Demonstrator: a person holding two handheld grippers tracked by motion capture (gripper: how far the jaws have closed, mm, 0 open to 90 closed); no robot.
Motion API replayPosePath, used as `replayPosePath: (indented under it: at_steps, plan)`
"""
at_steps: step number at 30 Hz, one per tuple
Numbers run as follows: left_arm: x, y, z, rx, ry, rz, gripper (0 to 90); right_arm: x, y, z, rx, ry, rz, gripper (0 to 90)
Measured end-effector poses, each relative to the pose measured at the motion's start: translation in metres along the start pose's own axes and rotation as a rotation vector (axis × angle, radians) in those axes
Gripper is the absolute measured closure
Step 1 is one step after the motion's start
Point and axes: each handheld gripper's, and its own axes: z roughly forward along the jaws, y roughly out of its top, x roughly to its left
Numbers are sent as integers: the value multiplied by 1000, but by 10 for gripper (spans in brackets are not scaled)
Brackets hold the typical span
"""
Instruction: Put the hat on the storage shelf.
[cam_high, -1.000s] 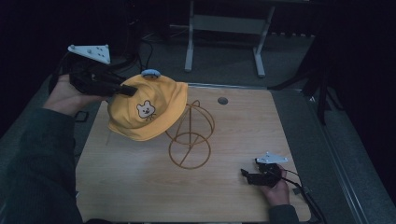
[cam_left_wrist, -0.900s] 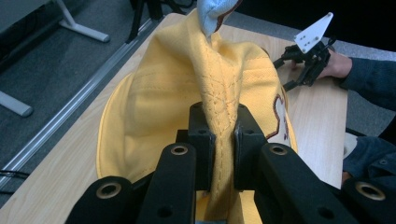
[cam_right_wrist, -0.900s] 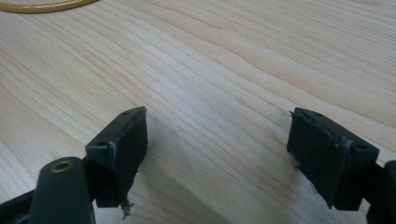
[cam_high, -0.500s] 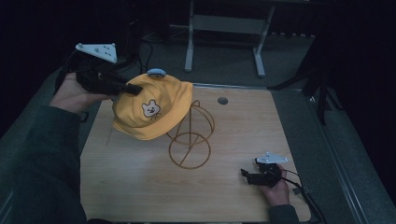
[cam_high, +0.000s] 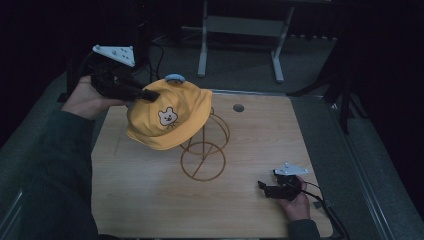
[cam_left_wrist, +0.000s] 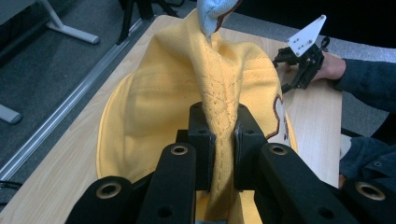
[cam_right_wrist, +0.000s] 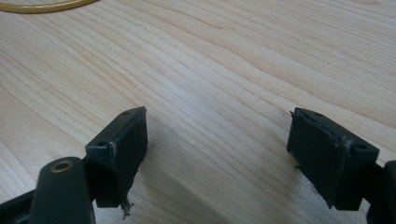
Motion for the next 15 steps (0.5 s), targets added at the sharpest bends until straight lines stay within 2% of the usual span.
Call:
replayPosePath:
  at_steps: [15]
  plan:
    - [-2,5,9,21,-9,9,811,0,0,0,0,0,0,203]
